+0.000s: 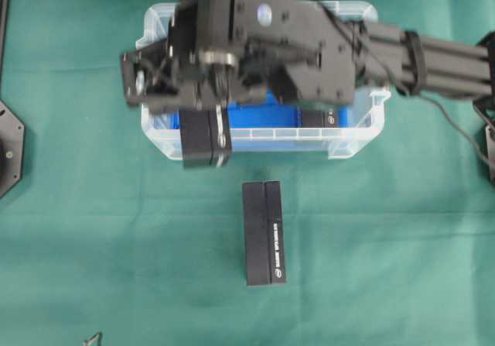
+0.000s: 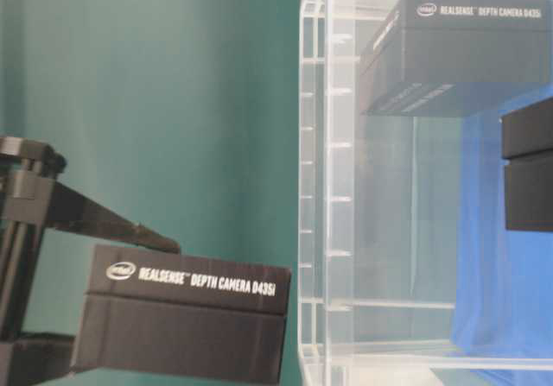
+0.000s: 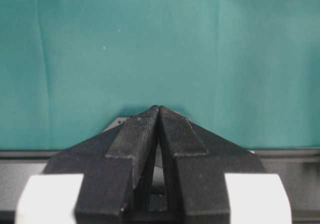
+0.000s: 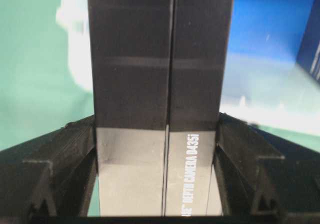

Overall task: Take the box out of the case with the right arm.
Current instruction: 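Carry the box over the front wall toward the cloth left of the first box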

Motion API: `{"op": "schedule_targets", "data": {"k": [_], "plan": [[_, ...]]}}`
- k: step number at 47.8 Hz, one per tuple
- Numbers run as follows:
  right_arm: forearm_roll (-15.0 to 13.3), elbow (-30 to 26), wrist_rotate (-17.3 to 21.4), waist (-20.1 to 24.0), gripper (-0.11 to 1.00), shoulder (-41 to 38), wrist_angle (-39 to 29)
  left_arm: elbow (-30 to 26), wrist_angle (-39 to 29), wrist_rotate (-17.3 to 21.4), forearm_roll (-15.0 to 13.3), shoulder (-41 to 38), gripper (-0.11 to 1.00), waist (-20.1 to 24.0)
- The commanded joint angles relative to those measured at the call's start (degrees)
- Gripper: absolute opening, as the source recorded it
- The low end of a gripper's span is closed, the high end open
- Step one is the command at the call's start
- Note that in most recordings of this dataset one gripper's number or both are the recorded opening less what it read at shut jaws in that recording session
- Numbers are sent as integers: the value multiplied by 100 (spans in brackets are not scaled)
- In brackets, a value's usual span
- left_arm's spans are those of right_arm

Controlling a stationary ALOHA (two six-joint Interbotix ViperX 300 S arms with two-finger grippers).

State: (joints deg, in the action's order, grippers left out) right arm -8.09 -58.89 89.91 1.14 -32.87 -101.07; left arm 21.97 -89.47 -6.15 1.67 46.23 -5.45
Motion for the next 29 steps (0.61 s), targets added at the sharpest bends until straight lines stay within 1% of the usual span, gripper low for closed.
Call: {"op": "schedule_targets", "data": {"k": [1, 18, 23, 29], "plan": [[-105, -185, 141, 237, 67, 387, 35, -97, 35, -9, 9, -35, 0, -9], [-255, -185, 1063, 1107, 67, 360, 79, -97, 35, -9, 9, -35, 0, -9], [-255, -185, 1195, 1248, 67, 352, 158, -88, 35, -9, 9, -35, 0, -9], [-255, -185, 1213, 1274, 67, 352, 149, -88, 35, -9, 9, -35, 0, -9]]}}
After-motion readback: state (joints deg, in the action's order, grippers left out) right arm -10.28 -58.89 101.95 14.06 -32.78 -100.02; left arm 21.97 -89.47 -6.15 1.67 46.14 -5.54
